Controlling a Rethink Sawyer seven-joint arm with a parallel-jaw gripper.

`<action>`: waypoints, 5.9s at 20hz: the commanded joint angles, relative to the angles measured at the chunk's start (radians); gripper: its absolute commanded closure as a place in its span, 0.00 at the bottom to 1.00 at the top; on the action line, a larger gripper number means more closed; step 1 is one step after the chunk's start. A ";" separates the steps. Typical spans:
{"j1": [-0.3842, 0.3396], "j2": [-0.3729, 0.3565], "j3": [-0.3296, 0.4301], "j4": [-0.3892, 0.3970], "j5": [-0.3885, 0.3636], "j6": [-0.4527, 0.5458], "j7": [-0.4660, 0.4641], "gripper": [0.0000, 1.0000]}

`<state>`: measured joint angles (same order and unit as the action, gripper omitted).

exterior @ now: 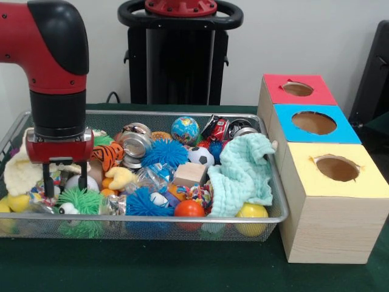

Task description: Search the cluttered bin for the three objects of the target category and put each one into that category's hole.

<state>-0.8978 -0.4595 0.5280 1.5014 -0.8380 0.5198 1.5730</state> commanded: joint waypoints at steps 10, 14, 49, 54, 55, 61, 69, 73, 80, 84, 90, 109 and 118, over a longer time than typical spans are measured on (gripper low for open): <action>-0.057 0.000 0.004 -0.016 -0.017 0.113 -0.225 0.00; -0.057 0.011 0.001 -0.015 -0.028 0.093 -0.213 0.00; -0.079 -0.065 0.000 0.054 -0.014 0.129 -0.226 0.00; -0.063 -0.036 -0.015 0.052 -0.047 0.091 -0.198 0.00; -0.061 -0.033 -0.015 0.052 -0.049 0.089 -0.197 0.00; -0.039 -0.011 -0.036 0.044 -0.073 0.067 -0.164 0.00; -0.027 0.021 -0.055 0.021 -0.084 0.063 -0.162 0.00; -0.030 0.037 -0.060 0.014 -0.090 0.055 -0.169 0.00; -0.038 0.044 -0.045 0.010 -0.079 0.053 -0.186 0.00; -0.037 0.042 -0.054 0.013 -0.070 0.050 -0.155 1.00; -0.040 0.041 -0.045 0.014 -0.080 0.026 -0.164 1.00; -0.017 -0.266 -0.030 0.326 0.076 0.104 -0.049 1.00; 0.077 -0.372 -0.101 0.473 0.164 0.055 0.136 1.00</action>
<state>-0.8732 -0.7568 0.4738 1.8035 -0.7334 0.5252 1.5728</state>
